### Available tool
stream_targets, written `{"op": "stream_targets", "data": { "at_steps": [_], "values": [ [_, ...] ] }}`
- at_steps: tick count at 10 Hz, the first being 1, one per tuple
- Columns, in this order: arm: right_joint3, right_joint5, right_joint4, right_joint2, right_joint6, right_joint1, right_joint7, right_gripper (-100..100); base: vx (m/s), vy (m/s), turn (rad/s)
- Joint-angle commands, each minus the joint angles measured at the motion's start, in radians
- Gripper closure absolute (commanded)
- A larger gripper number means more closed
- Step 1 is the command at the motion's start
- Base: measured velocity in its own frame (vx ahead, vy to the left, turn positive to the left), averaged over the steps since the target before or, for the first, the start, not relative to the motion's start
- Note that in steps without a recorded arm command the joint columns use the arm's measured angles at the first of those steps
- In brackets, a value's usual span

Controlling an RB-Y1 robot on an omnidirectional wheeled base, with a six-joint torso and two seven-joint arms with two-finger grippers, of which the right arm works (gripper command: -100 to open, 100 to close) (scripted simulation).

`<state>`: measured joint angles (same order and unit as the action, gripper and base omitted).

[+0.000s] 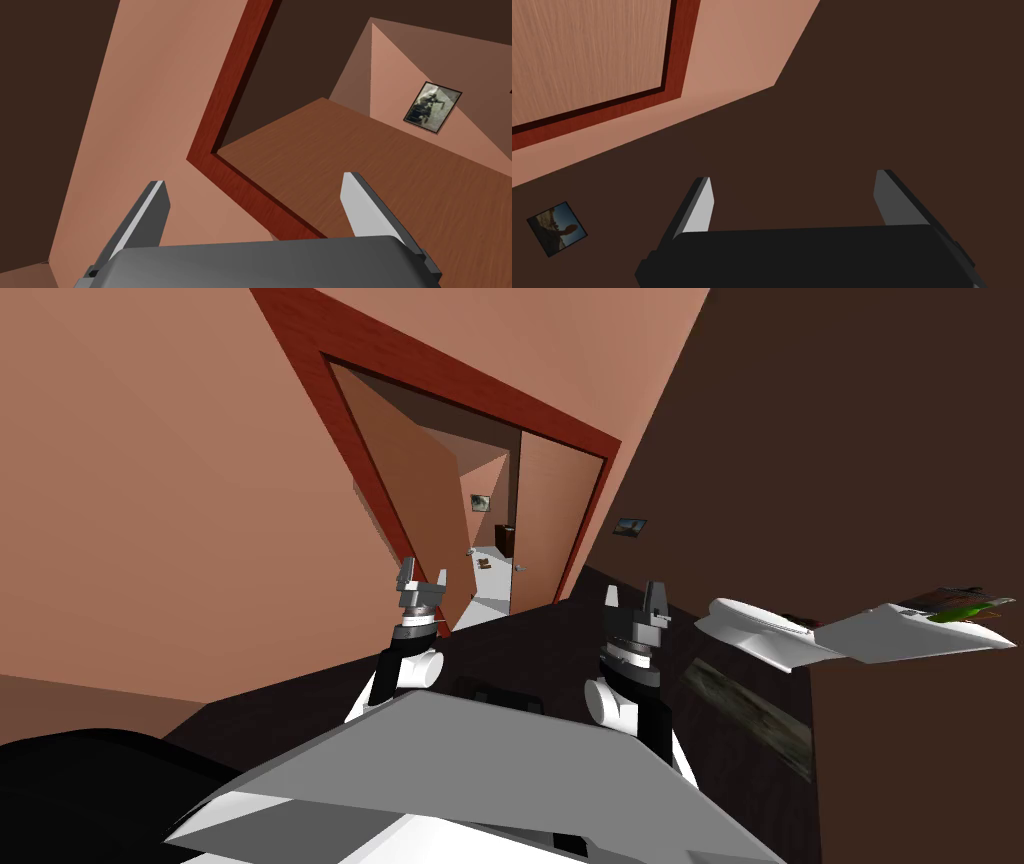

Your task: Push the door open

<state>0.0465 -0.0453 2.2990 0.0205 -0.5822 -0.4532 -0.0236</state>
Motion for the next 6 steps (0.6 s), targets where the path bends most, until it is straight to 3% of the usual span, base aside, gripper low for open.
{"op": "stream_targets", "data": {
  "at_steps": [1,6],
  "values": [
    [0.0,0.001,-0.032,0.006,-0.004,0.012,0.002,-100,0.107,0.079,0.061],
    [-0.001,0.002,-0.126,0.021,-0.017,0.047,0.008,-100,0.068,-0.031,0.046]
  ]
}}
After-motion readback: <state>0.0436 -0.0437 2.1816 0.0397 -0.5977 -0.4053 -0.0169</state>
